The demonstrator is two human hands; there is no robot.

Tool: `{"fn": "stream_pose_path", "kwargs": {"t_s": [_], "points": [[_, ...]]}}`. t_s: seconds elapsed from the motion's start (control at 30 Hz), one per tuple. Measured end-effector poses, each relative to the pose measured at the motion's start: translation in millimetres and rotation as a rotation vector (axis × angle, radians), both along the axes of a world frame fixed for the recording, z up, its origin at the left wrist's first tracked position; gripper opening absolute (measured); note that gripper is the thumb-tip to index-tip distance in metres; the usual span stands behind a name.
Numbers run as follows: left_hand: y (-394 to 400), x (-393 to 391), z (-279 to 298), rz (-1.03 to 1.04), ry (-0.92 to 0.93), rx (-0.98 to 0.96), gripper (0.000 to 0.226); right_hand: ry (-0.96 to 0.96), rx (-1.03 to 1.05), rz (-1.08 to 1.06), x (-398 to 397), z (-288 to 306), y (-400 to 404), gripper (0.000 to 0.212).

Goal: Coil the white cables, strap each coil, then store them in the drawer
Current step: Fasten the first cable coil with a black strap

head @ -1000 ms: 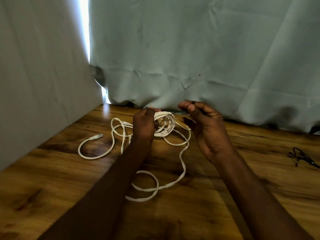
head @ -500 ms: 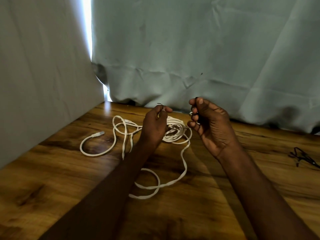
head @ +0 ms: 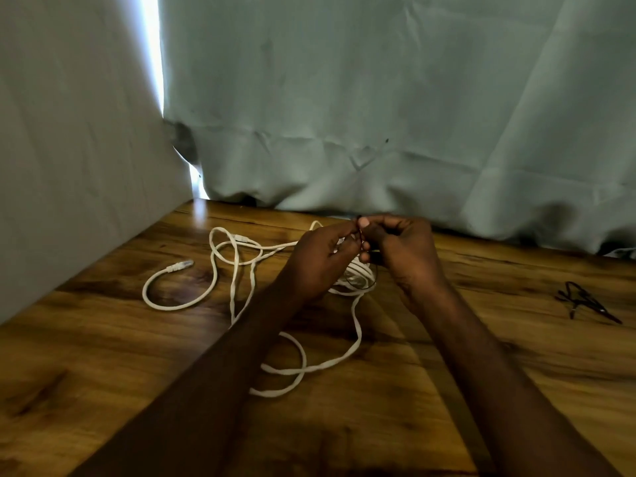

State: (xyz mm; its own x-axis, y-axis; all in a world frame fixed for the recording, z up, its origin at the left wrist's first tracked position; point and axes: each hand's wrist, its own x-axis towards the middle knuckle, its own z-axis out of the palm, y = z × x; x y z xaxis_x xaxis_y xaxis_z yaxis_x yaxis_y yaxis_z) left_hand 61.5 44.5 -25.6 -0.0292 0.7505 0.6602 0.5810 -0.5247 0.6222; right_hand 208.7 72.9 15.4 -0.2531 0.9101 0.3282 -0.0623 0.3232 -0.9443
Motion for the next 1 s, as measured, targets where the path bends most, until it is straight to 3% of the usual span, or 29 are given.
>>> {"fn": "stream_pose_path", "kwargs": {"t_s": [0.2,0.37,0.53,0.9,1.0], "points": [[0,0,1,-0.021,-0.020,-0.030,0.019,0.024,-0.086,0.054,6,5,0,0.007],[3,1,-4,0.173,0.035,0.014,0.024,0.160,-0.230,0.004,4,3,0,0.014],[4,6,-4,0.264,0.031,0.047,0.022,0.172,-0.319,0.043,3,4,-1,0.006],[1,11,0,0.149,-0.135,0.001,0.020,0.234,-0.404,0.090,3,7,0,0.005],[4,10,-3,0.153,-0.105,-0.001,0.022,0.244,-0.404,0.099,4,5,1,0.007]]}}
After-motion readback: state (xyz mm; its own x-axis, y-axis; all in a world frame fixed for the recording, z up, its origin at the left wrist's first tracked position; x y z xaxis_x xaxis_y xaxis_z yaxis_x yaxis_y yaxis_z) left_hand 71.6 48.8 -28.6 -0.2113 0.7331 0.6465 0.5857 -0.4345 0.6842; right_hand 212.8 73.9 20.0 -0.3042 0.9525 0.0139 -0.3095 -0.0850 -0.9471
